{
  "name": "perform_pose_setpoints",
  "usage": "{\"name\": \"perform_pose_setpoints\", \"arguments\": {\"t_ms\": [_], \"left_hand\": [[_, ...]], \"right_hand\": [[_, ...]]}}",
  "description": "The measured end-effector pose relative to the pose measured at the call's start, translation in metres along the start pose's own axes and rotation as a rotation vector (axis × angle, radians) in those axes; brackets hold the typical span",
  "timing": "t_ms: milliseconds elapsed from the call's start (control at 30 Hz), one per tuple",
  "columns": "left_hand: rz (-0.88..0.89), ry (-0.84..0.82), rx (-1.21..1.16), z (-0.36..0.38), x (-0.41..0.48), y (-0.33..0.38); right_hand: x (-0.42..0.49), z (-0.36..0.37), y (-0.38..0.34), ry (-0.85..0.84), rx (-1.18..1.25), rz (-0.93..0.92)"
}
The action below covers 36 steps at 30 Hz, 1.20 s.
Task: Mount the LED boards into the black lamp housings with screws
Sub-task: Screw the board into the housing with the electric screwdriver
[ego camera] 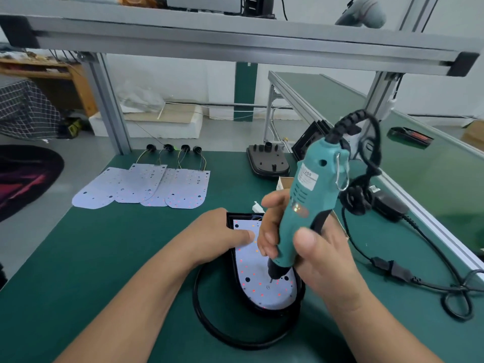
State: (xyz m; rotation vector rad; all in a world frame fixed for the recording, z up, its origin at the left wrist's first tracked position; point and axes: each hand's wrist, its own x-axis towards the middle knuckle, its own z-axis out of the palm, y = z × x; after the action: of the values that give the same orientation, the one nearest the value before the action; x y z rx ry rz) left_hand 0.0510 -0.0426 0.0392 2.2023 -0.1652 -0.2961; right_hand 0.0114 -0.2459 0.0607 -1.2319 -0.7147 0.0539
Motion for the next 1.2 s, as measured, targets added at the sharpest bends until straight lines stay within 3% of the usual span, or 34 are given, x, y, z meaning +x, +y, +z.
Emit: {"name": "perform_pose_setpoints", "arguments": {"t_ms": [200,400,533,633,700,767,900,1200], "left_hand": [[-0.018,0.030,-0.047,-0.001,-0.004,0.000],[-0.059,0.088,-0.080,-0.008,-0.005,0.002],[-0.137,0.182,-0.167,-0.013,-0.006,0.007],[-0.206,0.283,-0.691,-0.016,0.001,0.009],[-0.201,0.254,-1.079,-0.022,-0.001,0.010],[-0.186,0.205,-1.285,-0.026,-0.004,0.010],[-0.155,0.149,-1.393,-0.027,-0.007,0.015],[0.017,-0.060,-1.276,-0.020,-0.019,0.032]], "right_hand": [[0.012,-0.020,-0.016,0.353,0.270,-0.057],[0.013,-0.049,-0.019,0.682,0.257,-0.076],[0.012,-0.058,-0.017,0.743,0.361,-0.047],[0.012,-0.062,-0.015,0.773,0.444,0.021],[0.013,-0.063,-0.014,0.781,0.463,0.067],[0.015,-0.064,-0.013,0.795,0.449,0.087],[0.021,-0.061,-0.007,0.834,0.440,0.091],[0.053,-0.048,-0.024,0.780,0.462,-0.010]]}}
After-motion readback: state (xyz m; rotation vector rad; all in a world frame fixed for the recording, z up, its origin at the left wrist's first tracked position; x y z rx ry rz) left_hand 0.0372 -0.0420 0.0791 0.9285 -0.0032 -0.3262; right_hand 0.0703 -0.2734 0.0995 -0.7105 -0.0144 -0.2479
